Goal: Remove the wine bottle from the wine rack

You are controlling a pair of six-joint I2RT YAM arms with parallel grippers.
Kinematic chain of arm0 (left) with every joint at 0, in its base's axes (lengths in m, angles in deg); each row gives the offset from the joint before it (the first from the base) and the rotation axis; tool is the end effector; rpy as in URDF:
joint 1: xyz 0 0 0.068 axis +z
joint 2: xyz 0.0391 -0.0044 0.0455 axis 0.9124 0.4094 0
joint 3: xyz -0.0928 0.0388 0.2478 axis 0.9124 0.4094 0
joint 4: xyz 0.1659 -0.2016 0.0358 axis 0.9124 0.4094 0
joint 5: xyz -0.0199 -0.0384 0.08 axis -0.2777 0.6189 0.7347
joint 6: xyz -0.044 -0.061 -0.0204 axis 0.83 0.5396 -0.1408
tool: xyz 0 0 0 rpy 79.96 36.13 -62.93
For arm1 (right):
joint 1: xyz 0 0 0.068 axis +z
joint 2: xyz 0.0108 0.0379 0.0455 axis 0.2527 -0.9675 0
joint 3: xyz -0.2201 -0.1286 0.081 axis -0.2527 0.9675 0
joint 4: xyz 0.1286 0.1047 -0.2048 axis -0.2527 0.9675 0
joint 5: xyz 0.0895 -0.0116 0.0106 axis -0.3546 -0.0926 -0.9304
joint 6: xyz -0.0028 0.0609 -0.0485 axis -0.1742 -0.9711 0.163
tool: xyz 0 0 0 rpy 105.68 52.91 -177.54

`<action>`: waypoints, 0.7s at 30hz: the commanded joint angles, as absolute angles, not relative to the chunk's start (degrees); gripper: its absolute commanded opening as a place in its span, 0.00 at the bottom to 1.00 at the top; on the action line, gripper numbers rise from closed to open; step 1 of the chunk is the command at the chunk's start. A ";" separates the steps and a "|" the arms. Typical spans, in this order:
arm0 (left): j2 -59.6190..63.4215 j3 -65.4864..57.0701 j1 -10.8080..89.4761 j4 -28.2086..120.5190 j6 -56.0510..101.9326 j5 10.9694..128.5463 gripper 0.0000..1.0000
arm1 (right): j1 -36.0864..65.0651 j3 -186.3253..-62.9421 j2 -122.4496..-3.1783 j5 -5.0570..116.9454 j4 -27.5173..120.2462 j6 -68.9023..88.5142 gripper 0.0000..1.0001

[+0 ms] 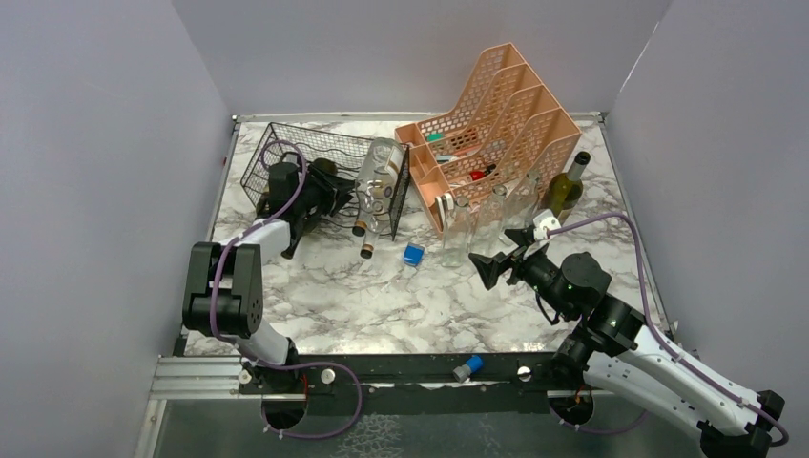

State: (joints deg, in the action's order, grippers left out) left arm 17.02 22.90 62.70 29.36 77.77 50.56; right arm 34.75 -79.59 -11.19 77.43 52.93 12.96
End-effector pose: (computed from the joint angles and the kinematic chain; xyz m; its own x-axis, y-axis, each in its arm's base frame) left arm 0.3553 -0.0502 0.1783 -0.6006 -0.7815 -0.1690 -0.2250 0.3680 -0.9022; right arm 0.1283 0.1254 0.2910 -0.1054 -0.0278 -0.9940 -0.5767 0.8161 0.0384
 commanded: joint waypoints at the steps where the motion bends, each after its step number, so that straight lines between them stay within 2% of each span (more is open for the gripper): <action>1: 17.05 23.62 60.47 27.59 75.40 53.29 0.55 | 34.51 -81.11 -10.72 78.45 53.83 12.49 1.00; 6: 9.51 25.40 61.12 29.66 70.47 52.27 0.75 | 34.51 -80.23 -10.11 78.60 53.72 12.71 1.00; 12: 1.27 18.70 62.72 48.86 54.53 52.87 0.87 | 34.49 -80.20 -10.56 78.12 52.82 13.04 1.00; 15: -3.36 17.68 66.10 58.53 46.06 53.77 0.90 | 34.49 -80.13 -10.51 78.14 52.50 13.22 1.00; 21: -9.06 16.44 71.85 74.18 29.30 61.96 0.90 | 34.49 -78.97 -9.28 77.40 51.79 12.74 1.00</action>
State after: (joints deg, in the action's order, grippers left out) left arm -6.66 17.77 69.67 59.37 44.24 55.23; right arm 34.75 -79.57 -10.51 77.41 53.10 13.00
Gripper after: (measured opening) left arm 0.907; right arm 0.997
